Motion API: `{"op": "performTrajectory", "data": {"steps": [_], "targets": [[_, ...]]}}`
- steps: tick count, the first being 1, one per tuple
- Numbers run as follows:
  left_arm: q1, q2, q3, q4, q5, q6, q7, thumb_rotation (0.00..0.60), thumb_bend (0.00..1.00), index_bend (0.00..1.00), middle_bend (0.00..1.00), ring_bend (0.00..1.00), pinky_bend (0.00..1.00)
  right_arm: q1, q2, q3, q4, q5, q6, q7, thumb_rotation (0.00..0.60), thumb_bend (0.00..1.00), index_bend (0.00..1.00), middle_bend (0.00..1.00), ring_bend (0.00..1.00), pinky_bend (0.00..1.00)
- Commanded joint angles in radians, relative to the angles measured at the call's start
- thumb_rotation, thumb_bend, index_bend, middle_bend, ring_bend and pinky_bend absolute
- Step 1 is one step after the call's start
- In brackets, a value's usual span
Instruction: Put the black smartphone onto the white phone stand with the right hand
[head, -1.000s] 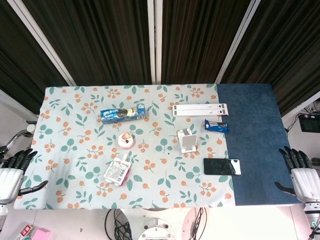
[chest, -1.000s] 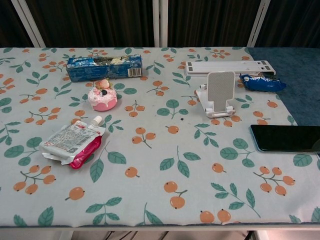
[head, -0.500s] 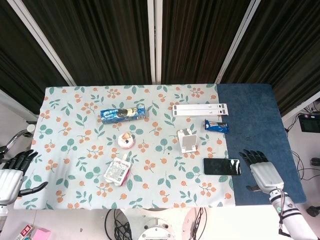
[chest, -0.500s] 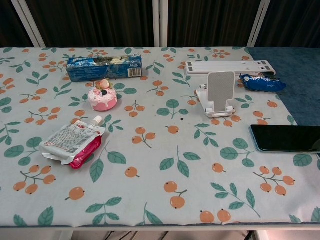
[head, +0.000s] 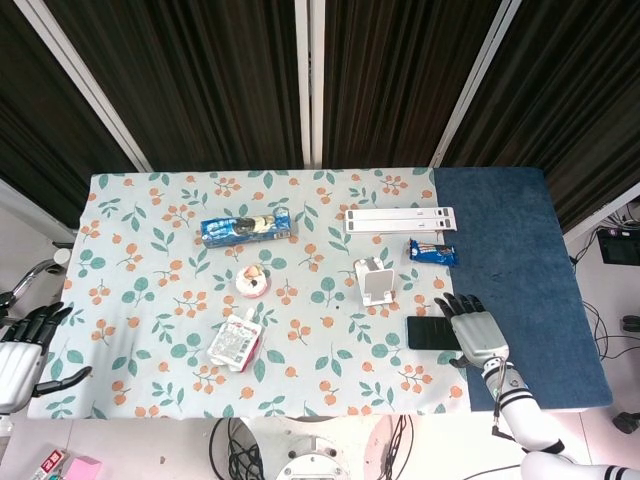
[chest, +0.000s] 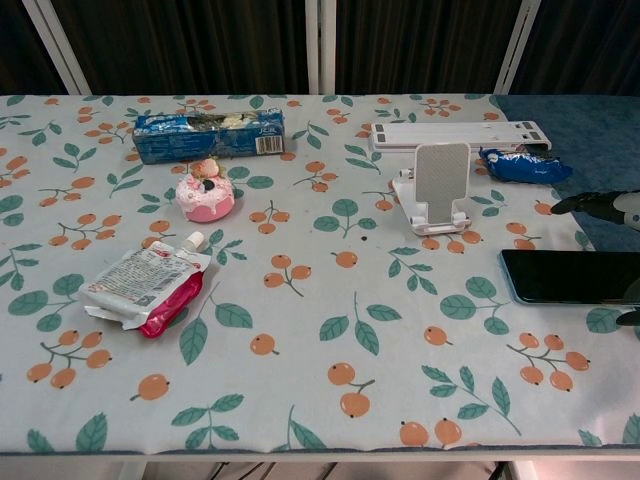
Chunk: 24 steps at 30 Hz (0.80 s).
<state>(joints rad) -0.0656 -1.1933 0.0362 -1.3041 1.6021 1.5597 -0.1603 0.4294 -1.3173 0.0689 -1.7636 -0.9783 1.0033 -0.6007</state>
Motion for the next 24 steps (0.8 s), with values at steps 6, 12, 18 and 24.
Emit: {"op": "performTrajectory", "data": {"steps": [6,12,18,24], "targets": [[0.002,0.0,0.0,0.0,0.0,-0.006,-0.004,0.04,0.0,0.12,0.1,0.11,0.24,0.024,-0.044,-0.013,0.043,0.015,0.012,-0.006,0.6,0.0,0.04,0.0,0.0,0.0],[0.003,0.0,-0.001,0.0,0.0,-0.007,-0.009,0.04,0.0,0.12,0.1,0.11,0.24,0.034,-0.057,-0.02,0.057,0.018,0.018,0.005,0.6,0.04,0.13,0.0,0.0,0.0],[0.003,0.005,-0.001,-0.005,0.002,-0.009,-0.012,0.039,0.0,0.12,0.1,0.11,0.24,0.041,-0.058,-0.03,0.06,0.024,0.019,0.012,0.6,0.1,0.16,0.0,0.0,0.0],[0.003,0.008,0.0,-0.009,0.003,-0.013,-0.018,0.04,0.0,0.12,0.1,0.11,0.24,0.043,-0.053,-0.039,0.058,0.025,0.023,0.023,0.6,0.12,0.17,0.0,0.0,0.0]]}}
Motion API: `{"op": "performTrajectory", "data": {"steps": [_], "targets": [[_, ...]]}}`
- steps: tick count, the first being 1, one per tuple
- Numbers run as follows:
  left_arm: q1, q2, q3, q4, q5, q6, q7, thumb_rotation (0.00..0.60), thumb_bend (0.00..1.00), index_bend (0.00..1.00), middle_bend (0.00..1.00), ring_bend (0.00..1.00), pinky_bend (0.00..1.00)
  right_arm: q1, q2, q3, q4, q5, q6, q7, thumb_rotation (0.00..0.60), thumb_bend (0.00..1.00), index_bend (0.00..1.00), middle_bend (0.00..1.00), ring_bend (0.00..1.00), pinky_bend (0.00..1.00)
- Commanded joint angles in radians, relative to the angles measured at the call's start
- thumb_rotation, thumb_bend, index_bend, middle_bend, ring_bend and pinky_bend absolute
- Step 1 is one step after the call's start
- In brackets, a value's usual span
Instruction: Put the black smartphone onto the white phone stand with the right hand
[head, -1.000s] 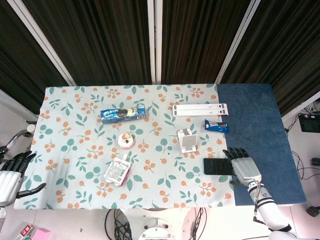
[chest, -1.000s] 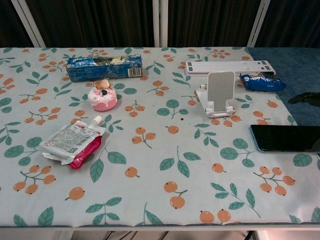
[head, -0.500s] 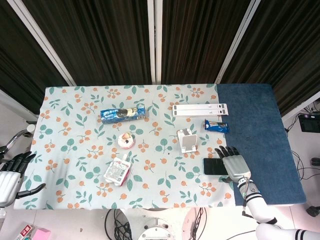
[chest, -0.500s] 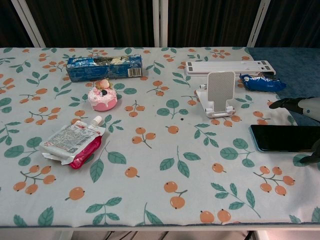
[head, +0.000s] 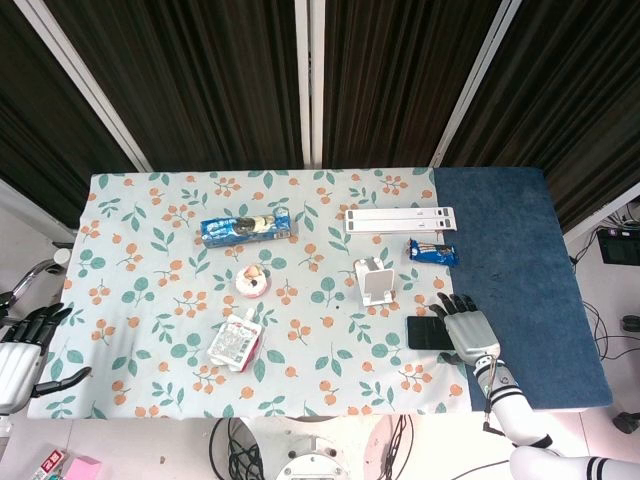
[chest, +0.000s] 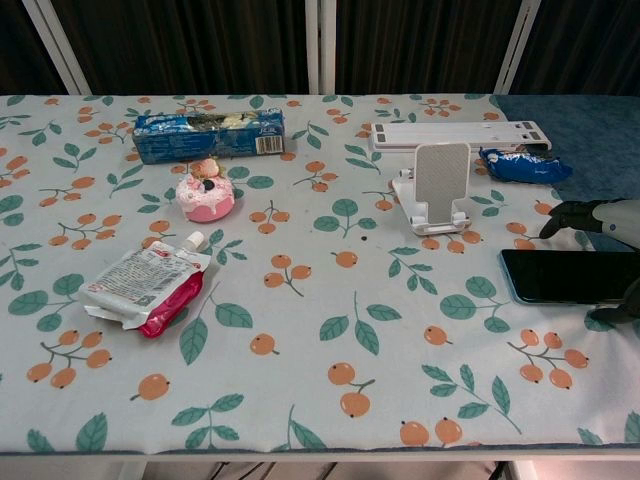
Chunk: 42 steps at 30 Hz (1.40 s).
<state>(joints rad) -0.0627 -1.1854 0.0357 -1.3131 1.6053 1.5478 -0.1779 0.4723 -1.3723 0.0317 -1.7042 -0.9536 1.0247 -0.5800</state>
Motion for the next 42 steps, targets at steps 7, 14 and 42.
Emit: {"op": "performTrajectory", "data": {"steps": [7,14,42], "targets": [[-0.002,0.001,0.0,-0.001,0.001,-0.006,-0.006,0.043,0.0,0.12,0.1,0.11,0.24,0.004,0.015,-0.009,-0.004,0.006,0.006,0.008,0.6,0.14,0.19,0.0,0.0,0.0],[-0.003,0.003,-0.001,-0.005,0.001,-0.009,-0.005,0.045,0.0,0.12,0.1,0.11,0.24,0.015,0.015,-0.011,0.0,0.028,-0.008,0.015,0.6,0.15,0.23,0.0,0.0,0.0],[0.0,-0.002,-0.001,0.0,-0.006,-0.019,-0.017,0.052,0.0,0.12,0.1,0.11,0.24,-0.036,0.032,-0.022,0.029,-0.174,0.091,0.154,0.6,0.23,0.68,0.5,0.5,0.53]]}}
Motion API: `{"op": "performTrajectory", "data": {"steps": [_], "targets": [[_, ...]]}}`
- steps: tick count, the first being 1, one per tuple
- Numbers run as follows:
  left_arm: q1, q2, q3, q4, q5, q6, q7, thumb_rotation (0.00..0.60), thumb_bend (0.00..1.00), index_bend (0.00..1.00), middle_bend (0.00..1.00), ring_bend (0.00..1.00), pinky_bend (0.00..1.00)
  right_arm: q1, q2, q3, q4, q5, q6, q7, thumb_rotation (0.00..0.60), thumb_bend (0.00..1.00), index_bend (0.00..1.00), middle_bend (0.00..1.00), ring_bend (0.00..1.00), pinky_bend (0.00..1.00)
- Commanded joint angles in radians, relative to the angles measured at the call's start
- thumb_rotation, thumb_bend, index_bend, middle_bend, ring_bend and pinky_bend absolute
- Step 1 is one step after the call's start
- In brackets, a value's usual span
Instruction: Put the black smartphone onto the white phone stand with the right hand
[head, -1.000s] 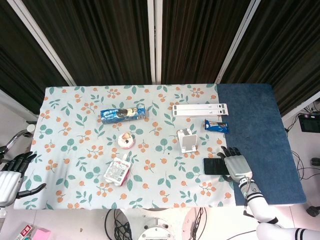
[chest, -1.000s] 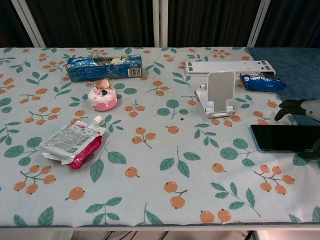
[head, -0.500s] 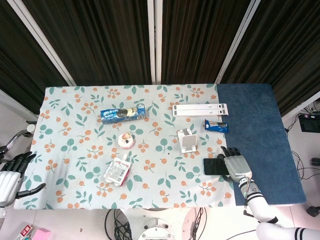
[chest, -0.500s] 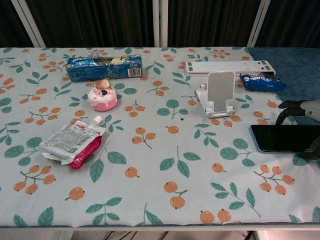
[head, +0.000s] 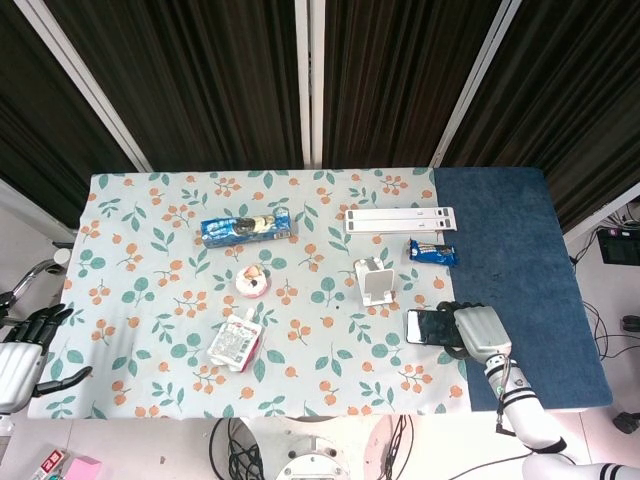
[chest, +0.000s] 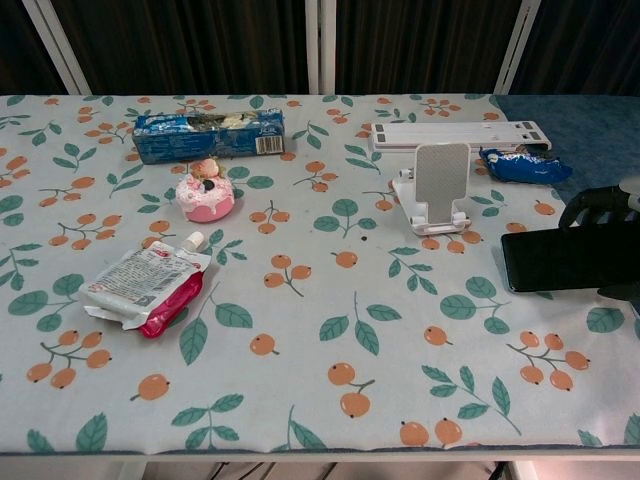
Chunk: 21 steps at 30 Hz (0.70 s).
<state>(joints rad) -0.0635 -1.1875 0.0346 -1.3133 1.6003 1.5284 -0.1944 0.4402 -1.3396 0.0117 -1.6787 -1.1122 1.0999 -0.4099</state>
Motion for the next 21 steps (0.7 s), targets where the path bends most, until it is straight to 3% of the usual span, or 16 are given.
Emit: {"op": "performTrajectory", "data": {"steps": [1,7,15,21], "targets": [[0.001,0.0,0.0,0.0,-0.001,0.0,-0.001,0.053,0.0,0.12,0.1,0.11,0.24,-0.005,0.001,-0.002,0.0,-0.022,0.022,-0.022,0.6,0.23,0.68,0.53,0.52,0.56],[0.004,0.0,0.0,0.001,-0.004,0.0,-0.007,0.06,0.0,0.12,0.1,0.11,0.24,-0.02,0.047,0.002,-0.042,-0.12,0.089,-0.012,0.6,0.24,0.69,0.56,0.55,0.6],[0.005,0.001,-0.001,0.005,-0.007,-0.003,-0.024,0.075,0.0,0.12,0.1,0.11,0.25,-0.041,0.216,0.009,-0.099,-0.403,0.251,0.021,0.6,0.24,0.69,0.55,0.55,0.61],[0.002,-0.004,-0.002,0.005,-0.003,-0.002,-0.036,0.074,0.0,0.12,0.1,0.11,0.25,0.021,0.327,0.046,-0.026,-0.598,0.266,-0.194,0.6,0.24,0.7,0.54,0.55,0.61]]}}
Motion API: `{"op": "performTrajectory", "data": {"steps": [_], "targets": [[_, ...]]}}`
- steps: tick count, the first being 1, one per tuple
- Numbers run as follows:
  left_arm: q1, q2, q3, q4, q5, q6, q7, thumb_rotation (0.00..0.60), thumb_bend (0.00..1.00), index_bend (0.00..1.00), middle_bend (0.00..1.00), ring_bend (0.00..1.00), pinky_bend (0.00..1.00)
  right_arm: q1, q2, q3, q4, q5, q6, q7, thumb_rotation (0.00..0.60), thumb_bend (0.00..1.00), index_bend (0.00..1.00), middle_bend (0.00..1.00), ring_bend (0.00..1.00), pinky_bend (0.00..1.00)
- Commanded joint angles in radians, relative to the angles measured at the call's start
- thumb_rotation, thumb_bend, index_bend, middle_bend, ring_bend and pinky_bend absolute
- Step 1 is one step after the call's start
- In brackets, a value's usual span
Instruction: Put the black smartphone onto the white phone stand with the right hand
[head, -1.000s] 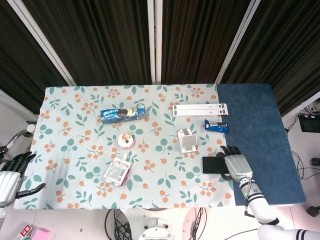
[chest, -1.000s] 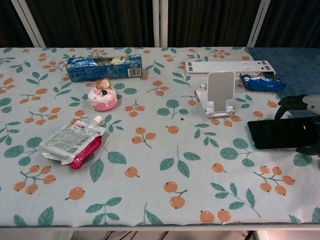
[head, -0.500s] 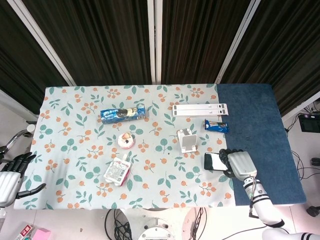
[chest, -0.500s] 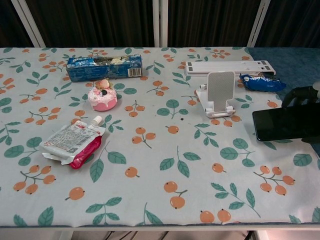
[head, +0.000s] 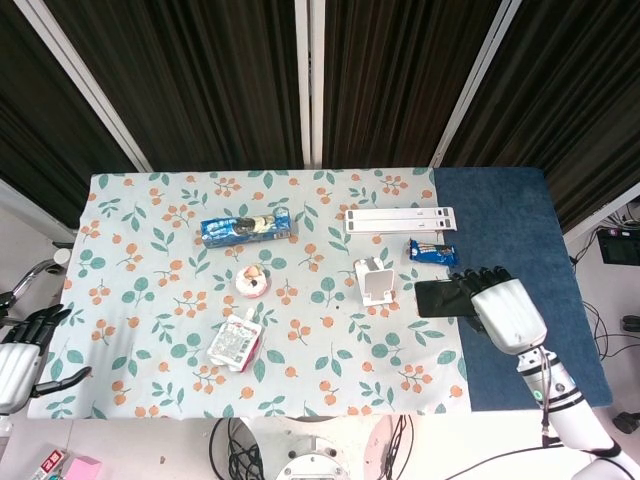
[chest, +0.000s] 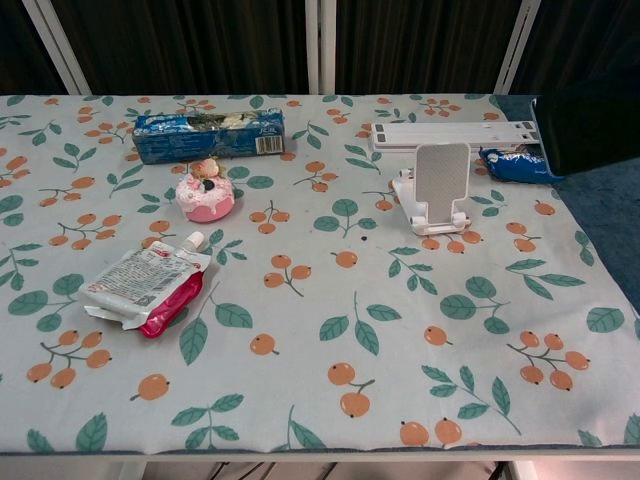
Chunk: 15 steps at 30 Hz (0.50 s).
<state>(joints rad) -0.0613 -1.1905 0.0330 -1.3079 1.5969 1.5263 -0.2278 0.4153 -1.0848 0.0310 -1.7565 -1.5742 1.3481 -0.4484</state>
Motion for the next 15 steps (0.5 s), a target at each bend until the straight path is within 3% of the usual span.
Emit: {"op": "performTrajectory", "data": {"steps": [1,3,8,12,15], "targets": [[-0.001,-0.001,-0.002,-0.001,0.0,0.0,-0.006,0.073,0.0,0.12,0.1,0.11,0.25,0.062,0.082,0.03,0.073,-0.172,0.008,-0.195,0.6,0.24,0.7,0.53,0.55,0.6],[-0.001,-0.002,-0.003,-0.001,-0.001,0.001,-0.012,0.074,0.0,0.12,0.1,0.11,0.25,0.102,0.1,0.035,0.115,-0.244,-0.026,-0.25,0.6,0.24,0.7,0.51,0.55,0.59],[0.0,-0.005,-0.003,0.002,-0.006,-0.004,-0.025,0.077,0.0,0.12,0.1,0.11,0.25,0.228,0.133,0.023,0.235,-0.445,-0.109,-0.235,0.6,0.24,0.7,0.5,0.55,0.56],[0.0,-0.005,-0.003,0.008,-0.015,-0.012,-0.038,0.074,0.0,0.12,0.1,0.11,0.25,0.326,0.14,-0.001,0.323,-0.595,-0.137,-0.172,0.6,0.24,0.69,0.48,0.53,0.54],[-0.001,-0.008,-0.007,0.014,-0.022,-0.016,-0.052,0.074,0.0,0.12,0.1,0.11,0.25,0.393,0.133,-0.015,0.382,-0.67,-0.143,-0.099,0.6,0.24,0.69,0.48,0.51,0.47]]}}
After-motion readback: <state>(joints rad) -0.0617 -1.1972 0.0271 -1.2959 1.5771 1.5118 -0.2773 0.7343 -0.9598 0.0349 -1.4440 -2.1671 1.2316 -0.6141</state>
